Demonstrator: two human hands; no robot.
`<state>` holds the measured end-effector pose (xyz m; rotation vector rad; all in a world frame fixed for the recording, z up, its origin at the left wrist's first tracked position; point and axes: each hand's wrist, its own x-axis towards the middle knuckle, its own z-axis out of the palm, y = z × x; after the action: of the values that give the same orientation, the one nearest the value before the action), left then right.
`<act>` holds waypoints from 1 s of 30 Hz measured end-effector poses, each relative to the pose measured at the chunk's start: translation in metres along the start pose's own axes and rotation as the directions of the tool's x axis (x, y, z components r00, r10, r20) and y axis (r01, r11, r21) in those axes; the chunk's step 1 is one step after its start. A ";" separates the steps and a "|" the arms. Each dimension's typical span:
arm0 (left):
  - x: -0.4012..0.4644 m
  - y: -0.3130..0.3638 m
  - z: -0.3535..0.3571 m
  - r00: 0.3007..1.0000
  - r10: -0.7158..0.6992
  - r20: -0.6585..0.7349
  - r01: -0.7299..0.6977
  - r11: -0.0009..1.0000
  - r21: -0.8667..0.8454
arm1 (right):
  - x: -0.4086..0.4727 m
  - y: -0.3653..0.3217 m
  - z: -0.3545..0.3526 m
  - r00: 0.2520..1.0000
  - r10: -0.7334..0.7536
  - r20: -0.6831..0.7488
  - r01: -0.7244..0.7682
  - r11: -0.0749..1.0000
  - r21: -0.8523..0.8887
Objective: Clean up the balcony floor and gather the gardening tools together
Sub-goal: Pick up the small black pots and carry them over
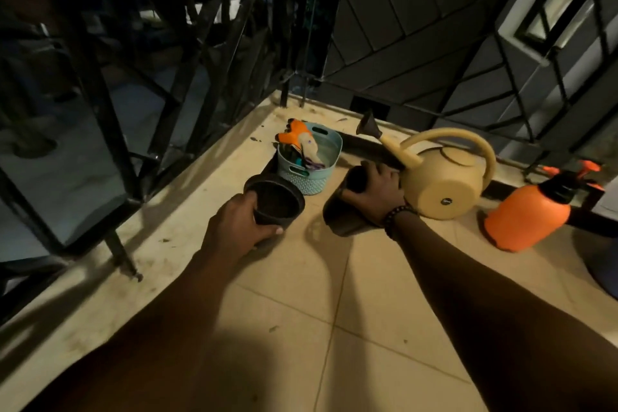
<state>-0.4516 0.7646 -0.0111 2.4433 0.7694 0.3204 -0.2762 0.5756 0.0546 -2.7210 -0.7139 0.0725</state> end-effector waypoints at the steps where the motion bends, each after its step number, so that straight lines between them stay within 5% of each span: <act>1: -0.001 -0.006 0.003 1.000 -0.023 0.001 0.023 1.000 0.017 | 0.003 -0.003 0.010 1.000 -0.006 0.008 0.006 1.000 -0.007; 8: 0.002 -0.057 0.003 0.981 -0.036 0.191 0.033 0.999 0.019 | 0.029 -0.035 0.051 0.983 -0.159 0.093 0.167 0.983 -0.082; 16: -0.004 -0.084 0.003 0.914 0.044 0.402 -0.141 0.966 0.214 | 0.034 -0.060 0.082 0.961 -0.239 0.140 0.259 0.954 -0.149; 30: -0.005 -0.105 -0.010 0.897 0.250 0.365 -0.333 0.925 0.183 | 0.050 -0.077 0.102 0.949 -0.268 0.167 0.290 0.948 -0.127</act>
<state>-0.5070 0.8383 -0.0634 2.7465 0.3008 -0.0915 -0.2822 0.6937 -0.0154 -2.7435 -1.1880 0.1617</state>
